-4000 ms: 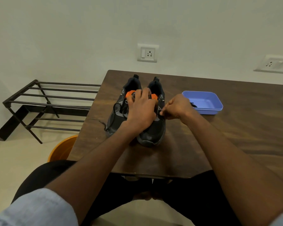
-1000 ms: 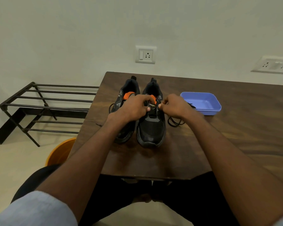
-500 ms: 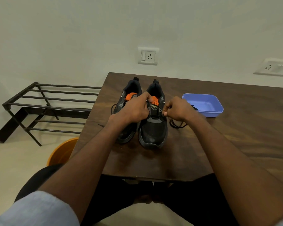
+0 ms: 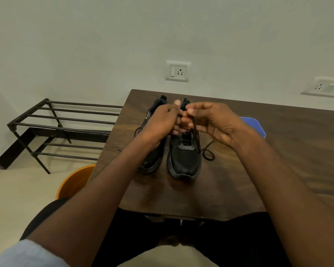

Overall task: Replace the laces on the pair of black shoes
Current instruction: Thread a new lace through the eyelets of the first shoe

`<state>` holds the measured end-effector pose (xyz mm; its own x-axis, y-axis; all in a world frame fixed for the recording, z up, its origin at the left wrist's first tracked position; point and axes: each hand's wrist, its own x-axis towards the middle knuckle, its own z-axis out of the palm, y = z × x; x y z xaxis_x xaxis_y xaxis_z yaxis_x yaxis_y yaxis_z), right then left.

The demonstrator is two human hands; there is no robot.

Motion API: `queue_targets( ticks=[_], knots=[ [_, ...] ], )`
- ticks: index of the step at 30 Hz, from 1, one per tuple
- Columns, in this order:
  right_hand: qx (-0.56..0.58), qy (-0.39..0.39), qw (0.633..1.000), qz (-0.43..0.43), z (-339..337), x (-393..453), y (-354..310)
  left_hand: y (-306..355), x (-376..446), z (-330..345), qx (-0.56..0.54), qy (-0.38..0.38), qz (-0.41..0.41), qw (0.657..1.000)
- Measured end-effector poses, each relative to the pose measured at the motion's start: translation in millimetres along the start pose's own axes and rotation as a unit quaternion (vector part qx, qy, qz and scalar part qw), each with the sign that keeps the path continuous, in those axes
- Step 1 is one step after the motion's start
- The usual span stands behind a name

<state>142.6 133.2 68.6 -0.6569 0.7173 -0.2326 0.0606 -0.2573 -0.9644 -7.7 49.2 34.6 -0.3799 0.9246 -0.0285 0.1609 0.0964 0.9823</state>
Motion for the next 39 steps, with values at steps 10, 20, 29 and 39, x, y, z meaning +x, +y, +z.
queue_targets(
  ticks=[10, 20, 29, 39],
  knots=[
    [-0.330, 0.325, 0.886, -0.001, -48.3, 10.7, 2.7, 9.4, -11.1, -8.5, -0.140, -0.083, -0.047, 0.986],
    [-0.257, -0.021, 0.966, -0.020, -8.4, -4.8, -1.4, 8.9, -3.8, 1.9, -0.131, -0.025, 0.005, 0.991],
    [-0.521, 0.090, 0.849, -0.013, -33.8, -2.2, 5.6, 8.0, -0.6, -6.3, -0.064, -0.014, 0.000, 0.998],
    [-0.469, 0.104, 0.874, -0.070, -18.9, 5.2, 16.8, -2.0, 3.4, -6.2, -0.024, 0.005, -0.007, 1.000]
  ],
)
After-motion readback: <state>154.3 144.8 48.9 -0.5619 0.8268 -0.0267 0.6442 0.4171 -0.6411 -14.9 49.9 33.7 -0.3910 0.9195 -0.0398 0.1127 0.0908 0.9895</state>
